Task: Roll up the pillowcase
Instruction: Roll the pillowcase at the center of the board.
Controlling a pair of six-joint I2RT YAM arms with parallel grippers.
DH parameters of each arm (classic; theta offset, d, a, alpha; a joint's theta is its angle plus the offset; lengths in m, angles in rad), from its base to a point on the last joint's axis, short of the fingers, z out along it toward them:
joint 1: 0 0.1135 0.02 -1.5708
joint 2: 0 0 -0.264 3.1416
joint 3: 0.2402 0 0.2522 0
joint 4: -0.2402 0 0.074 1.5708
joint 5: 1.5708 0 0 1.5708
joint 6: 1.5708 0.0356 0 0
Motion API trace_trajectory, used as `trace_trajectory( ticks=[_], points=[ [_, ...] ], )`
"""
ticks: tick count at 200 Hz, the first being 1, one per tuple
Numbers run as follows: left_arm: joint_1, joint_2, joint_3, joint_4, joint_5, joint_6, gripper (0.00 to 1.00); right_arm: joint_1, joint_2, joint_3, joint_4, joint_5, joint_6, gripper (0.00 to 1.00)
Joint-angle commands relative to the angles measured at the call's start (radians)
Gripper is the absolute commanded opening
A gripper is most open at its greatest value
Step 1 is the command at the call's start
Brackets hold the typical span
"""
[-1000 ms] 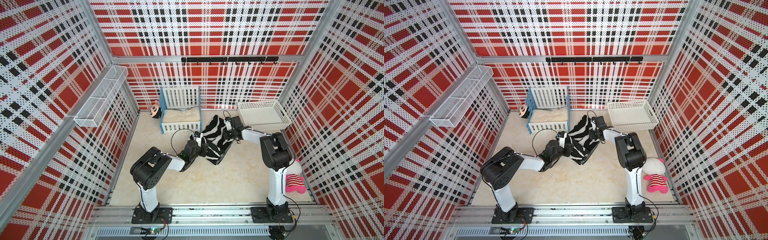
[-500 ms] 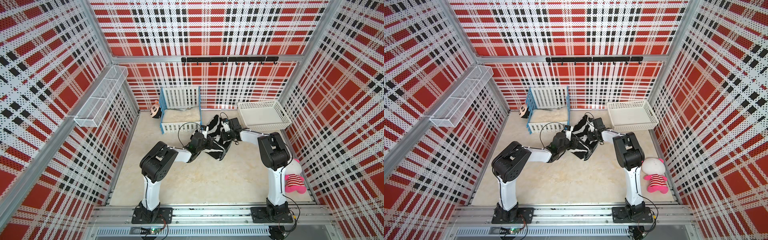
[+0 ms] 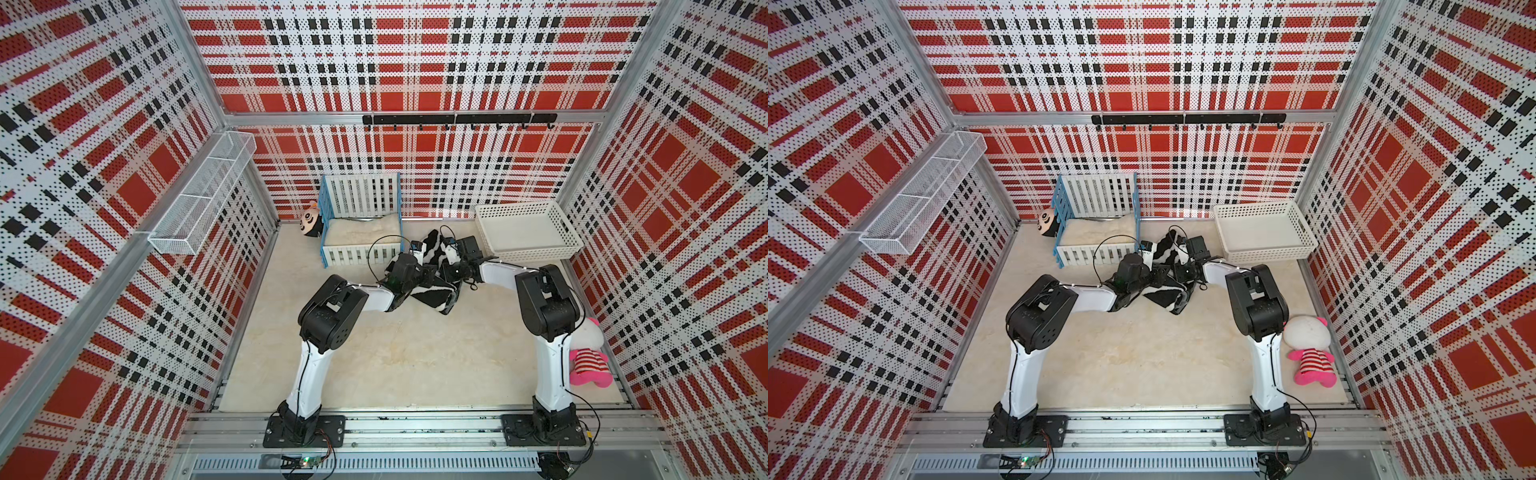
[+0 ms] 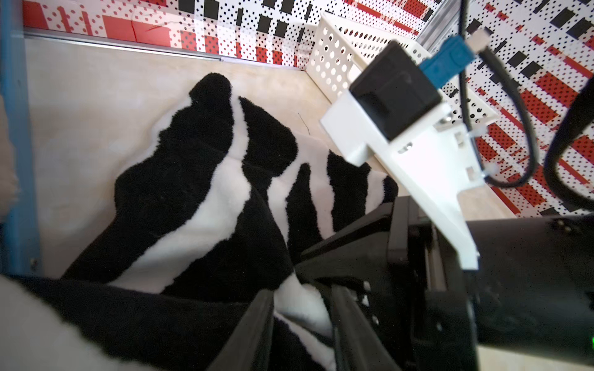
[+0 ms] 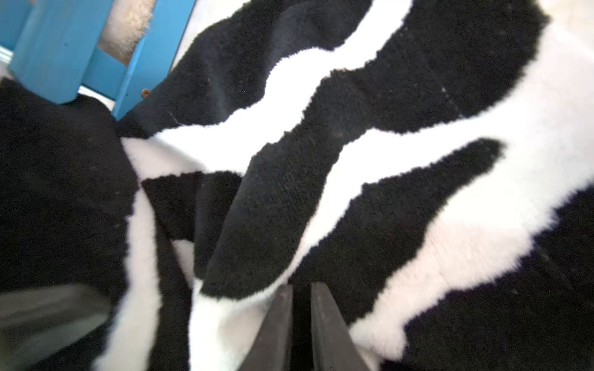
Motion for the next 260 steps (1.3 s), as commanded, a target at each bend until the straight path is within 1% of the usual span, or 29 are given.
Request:
trace_trajectory(
  ticks=[1,36,46,51,75,99,122,135,160,172,200,221,231,260],
  points=[
    [0.011,0.058,0.037,-0.067,0.008,-0.002,0.35,0.016,-0.031,-0.041,-0.082,-0.024,0.006,0.27],
    [0.017,0.074,0.046,-0.077,0.005,-0.002,0.35,0.004,-0.175,-0.066,-0.058,0.03,0.006,0.38],
    [0.02,0.081,0.051,-0.08,0.004,-0.002,0.35,0.004,-0.229,-0.084,-0.065,0.039,-0.004,0.4],
    [0.02,0.083,0.054,-0.081,0.005,-0.03,0.35,0.004,-0.256,-0.1,-0.066,0.043,-0.006,0.41],
    [0.022,0.093,0.066,-0.084,0.009,-0.036,0.35,0.019,-0.375,-0.195,-0.075,0.024,-0.023,0.43],
    [0.02,0.094,0.073,-0.092,0.008,-0.033,0.35,0.074,-0.463,-0.288,-0.108,0.042,-0.061,0.43],
    [0.018,0.097,0.075,-0.1,0.013,-0.03,0.35,0.103,-0.536,-0.375,-0.09,0.016,-0.063,0.42],
    [0.018,0.095,0.074,-0.103,0.012,-0.028,0.35,0.105,-0.537,-0.399,-0.086,-0.007,-0.061,0.42],
    [0.023,0.072,0.068,-0.107,0.016,-0.033,0.35,0.103,-0.472,-0.385,-0.122,0.022,-0.059,0.4],
    [0.026,0.039,0.059,-0.107,0.013,-0.033,0.35,0.094,-0.447,-0.378,-0.12,0.051,-0.044,0.4],
    [0.031,-0.067,0.021,-0.107,-0.001,-0.025,0.36,0.067,-0.429,-0.369,-0.096,0.014,-0.016,0.39],
    [0.021,-0.151,-0.051,-0.098,-0.02,-0.011,0.37,0.065,-0.414,-0.347,-0.105,-0.001,-0.016,0.39],
    [0.011,-0.184,-0.095,-0.08,-0.032,0.025,0.37,0.062,-0.407,-0.339,-0.106,-0.007,-0.013,0.39],
    [-0.011,-0.23,-0.219,-0.005,-0.064,0.052,0.37,0.059,-0.394,-0.323,-0.106,-0.03,-0.008,0.39]
  ],
)
